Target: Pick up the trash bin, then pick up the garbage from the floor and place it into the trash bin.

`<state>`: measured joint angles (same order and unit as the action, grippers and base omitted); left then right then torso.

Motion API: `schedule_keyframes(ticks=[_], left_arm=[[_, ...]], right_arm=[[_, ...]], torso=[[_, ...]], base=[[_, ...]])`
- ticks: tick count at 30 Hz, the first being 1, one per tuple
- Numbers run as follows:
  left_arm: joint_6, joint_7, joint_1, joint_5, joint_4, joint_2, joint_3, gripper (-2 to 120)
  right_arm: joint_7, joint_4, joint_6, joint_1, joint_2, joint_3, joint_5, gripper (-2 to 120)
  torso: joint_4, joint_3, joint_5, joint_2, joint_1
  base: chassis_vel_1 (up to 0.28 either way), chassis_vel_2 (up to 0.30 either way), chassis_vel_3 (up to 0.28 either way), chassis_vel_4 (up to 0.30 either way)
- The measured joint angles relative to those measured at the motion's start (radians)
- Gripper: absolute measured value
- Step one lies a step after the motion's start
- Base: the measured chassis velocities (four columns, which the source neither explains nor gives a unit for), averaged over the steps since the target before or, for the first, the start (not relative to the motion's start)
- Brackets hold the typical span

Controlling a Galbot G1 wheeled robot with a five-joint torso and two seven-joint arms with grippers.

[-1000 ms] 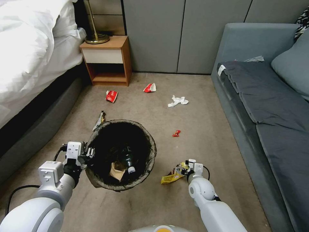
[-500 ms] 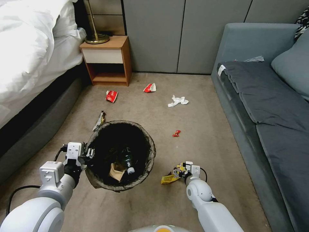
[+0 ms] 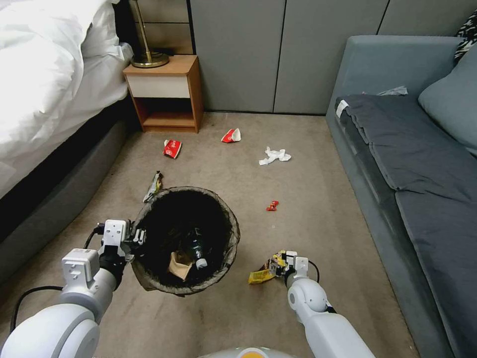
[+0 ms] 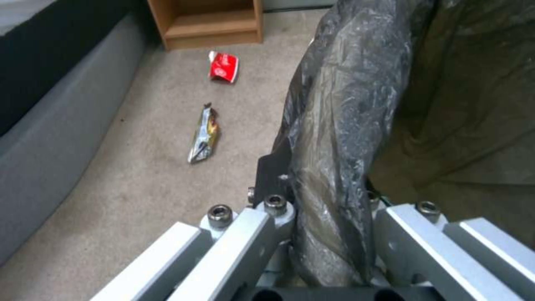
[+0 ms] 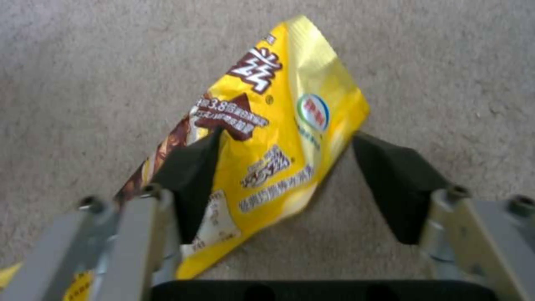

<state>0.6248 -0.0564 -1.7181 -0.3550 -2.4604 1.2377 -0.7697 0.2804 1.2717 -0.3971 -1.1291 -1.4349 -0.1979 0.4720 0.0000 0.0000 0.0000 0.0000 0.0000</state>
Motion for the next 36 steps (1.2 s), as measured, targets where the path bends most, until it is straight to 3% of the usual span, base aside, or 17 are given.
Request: schedule_keyframes(ticks=[2, 6, 10, 16, 36], left_arm=[[0.0, 0.0, 0.001, 0.0, 0.001, 0.0, 0.0, 3], [0.0, 0.001, 0.004, 0.0, 0.003, -0.001, 0.002, 3], [0.0, 0.001, 0.005, 0.0, 0.004, -0.003, 0.002, 3], [0.0, 0.002, 0.009, 0.0, 0.009, -0.004, 0.003, 3], [-0.001, 0.007, 0.013, 0.007, 0.013, 0.005, 0.01, 3]], right_arm=[[-0.001, -0.001, 0.0, 0.0, 0.0, -0.001, 0.0, 54], [-0.006, -0.014, 0.001, 0.005, -0.002, -0.003, 0.0, 34], [-0.007, -0.019, 0.003, 0.008, -0.003, -0.004, 0.001, 25], [-0.008, -0.021, 0.004, 0.009, -0.004, -0.004, 0.002, 0], [-0.011, 0.022, 0.017, -0.009, 0.005, -0.041, 0.002, 0]], torso=[[0.0, 0.0, 0.0, 0.0, 0.0], [0.0, 0.0, 0.0, 0.0, 0.0], [0.0, 0.0, 0.0, 0.0, 0.0], [0.0, 0.0, 0.0, 0.0, 0.0], [0.0, 0.0, 0.0001, 0.0, 0.0]], base=[[0.0, 0.0, 0.0, 0.0], [0.0, 0.0, 0.0, 0.0], [0.0, 0.0, 0.0, 0.0], [0.0, 0.0, 0.0, 0.0], [0.0, 0.0, 0.0, 0.0]])
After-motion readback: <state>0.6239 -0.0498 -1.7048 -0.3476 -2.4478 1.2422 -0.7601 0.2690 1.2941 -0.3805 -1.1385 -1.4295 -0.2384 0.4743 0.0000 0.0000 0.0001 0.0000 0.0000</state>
